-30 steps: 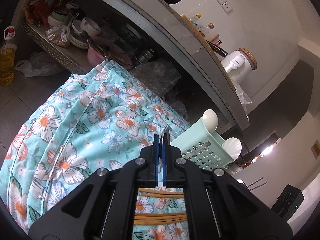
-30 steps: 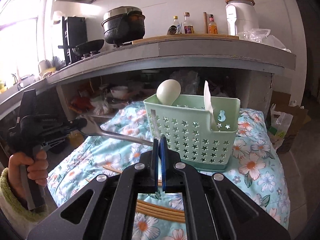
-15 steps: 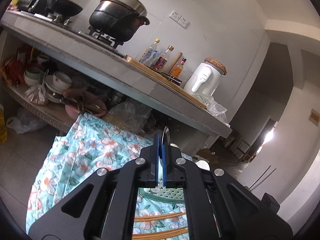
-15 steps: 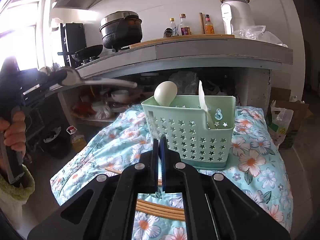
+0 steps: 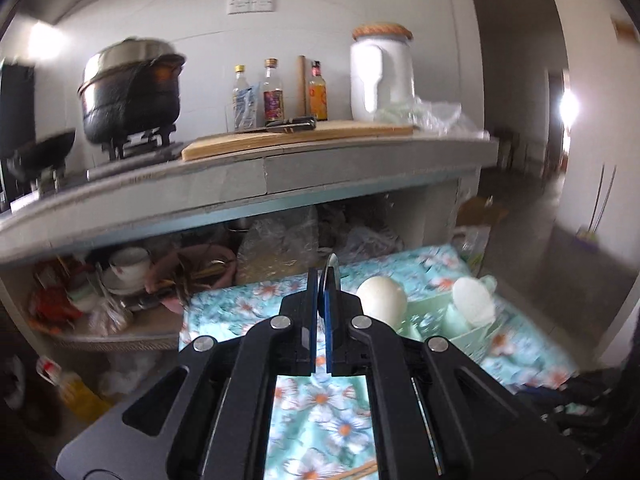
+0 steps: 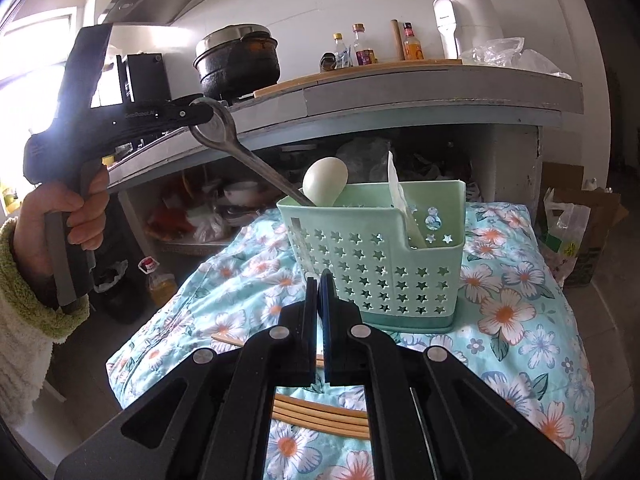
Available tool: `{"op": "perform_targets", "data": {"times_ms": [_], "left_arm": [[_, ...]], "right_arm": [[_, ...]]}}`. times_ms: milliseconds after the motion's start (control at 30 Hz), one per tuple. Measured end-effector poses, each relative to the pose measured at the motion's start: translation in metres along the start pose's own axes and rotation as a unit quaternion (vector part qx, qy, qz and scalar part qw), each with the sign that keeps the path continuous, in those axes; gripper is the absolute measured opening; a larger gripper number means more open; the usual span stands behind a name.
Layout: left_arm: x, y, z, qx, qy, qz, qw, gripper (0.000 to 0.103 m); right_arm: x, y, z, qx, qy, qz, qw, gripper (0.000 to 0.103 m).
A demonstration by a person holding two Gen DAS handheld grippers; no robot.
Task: Organize utensils
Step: 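Drop the metal spoon into the mint holder and open the left gripper, then withdraw both open grippers from the mint holder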
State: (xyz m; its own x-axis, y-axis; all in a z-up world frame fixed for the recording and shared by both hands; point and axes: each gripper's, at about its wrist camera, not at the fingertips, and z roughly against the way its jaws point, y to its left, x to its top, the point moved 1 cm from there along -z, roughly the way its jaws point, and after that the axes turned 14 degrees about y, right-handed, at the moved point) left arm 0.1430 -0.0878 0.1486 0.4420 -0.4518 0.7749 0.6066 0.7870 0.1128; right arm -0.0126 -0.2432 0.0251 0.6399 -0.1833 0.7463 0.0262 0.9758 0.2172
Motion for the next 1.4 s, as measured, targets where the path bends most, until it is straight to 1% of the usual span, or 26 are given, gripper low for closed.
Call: {"op": "perform_targets", "data": {"times_ms": [67,133,233,333,367,400,433,467,533,567,667,800,967,1100,1200,1300,1400], "left_arm": [[0.006,-0.012,-0.006,0.026,0.008,-0.028,0.9992,0.001],[0.010,-0.022,-0.011,0.033,0.019,-0.050,0.9980,0.001],[0.015,-0.031,-0.022,0.023,0.042,-0.063,0.9969,0.002],[0.018,-0.032,-0.029,-0.002,0.049,-0.049,0.9976,0.004],[0.019,-0.030,-0.030,-0.013,0.049,-0.039,0.9980,0.012],[0.019,-0.028,-0.031,-0.021,0.048,-0.030,0.9982,0.023],[0.019,-0.026,-0.031,-0.028,0.044,-0.019,0.9984,0.027],[0.018,-0.025,-0.030,-0.034,0.040,-0.010,0.9985,0.031],[0.017,-0.022,-0.029,-0.043,0.039,0.003,0.9983,0.033],[0.016,-0.021,-0.029,-0.047,0.038,0.010,0.9981,0.035],[0.011,-0.017,-0.023,-0.050,0.031,0.026,0.9979,0.042],[-0.004,-0.008,-0.014,-0.049,0.020,0.052,0.9972,0.054],[-0.033,0.005,-0.009,-0.055,0.026,0.100,0.9931,0.062],[-0.064,0.011,-0.015,-0.061,0.047,0.130,0.9885,0.065],[-0.086,0.014,-0.021,-0.071,0.066,0.153,0.9835,0.066],[-0.103,0.015,-0.024,-0.082,0.077,0.168,0.9794,0.066],[-0.114,0.014,-0.028,-0.090,0.082,0.174,0.9773,0.067]], "right_arm": [[-0.001,-0.001,0.000,0.003,-0.001,-0.002,1.000,0.002],[-0.001,-0.002,0.001,0.006,-0.002,-0.004,1.000,0.002],[-0.002,-0.003,0.001,0.008,-0.004,-0.006,1.000,0.002],[-0.004,-0.003,0.001,0.011,-0.003,-0.008,1.000,0.002],[-0.004,-0.004,0.001,0.012,-0.003,-0.009,1.000,0.002],[-0.005,-0.004,0.002,0.012,-0.004,-0.010,1.000,0.002],[-0.005,-0.004,0.002,0.012,-0.005,-0.011,1.000,0.002],[-0.005,-0.005,0.002,0.013,-0.005,-0.012,1.000,0.002],[-0.005,-0.006,0.002,0.012,-0.006,-0.013,1.000,0.002],[-0.004,-0.006,0.002,0.013,-0.007,-0.014,1.000,0.002],[-0.005,-0.008,0.003,0.013,-0.009,-0.019,1.000,0.002],[-0.004,-0.010,0.003,0.017,-0.011,-0.027,0.999,0.002],[-0.003,-0.014,0.005,0.026,-0.014,-0.036,0.999,0.002],[-0.001,-0.019,0.009,0.037,-0.018,-0.044,0.998,0.002],[0.002,-0.025,0.013,0.048,-0.023,-0.053,0.997,0.002],[0.006,-0.032,0.019,0.061,-0.030,-0.065,0.996,0.002],[0.012,-0.042,0.026,0.077,-0.037,-0.078,0.993,0.002]]}}
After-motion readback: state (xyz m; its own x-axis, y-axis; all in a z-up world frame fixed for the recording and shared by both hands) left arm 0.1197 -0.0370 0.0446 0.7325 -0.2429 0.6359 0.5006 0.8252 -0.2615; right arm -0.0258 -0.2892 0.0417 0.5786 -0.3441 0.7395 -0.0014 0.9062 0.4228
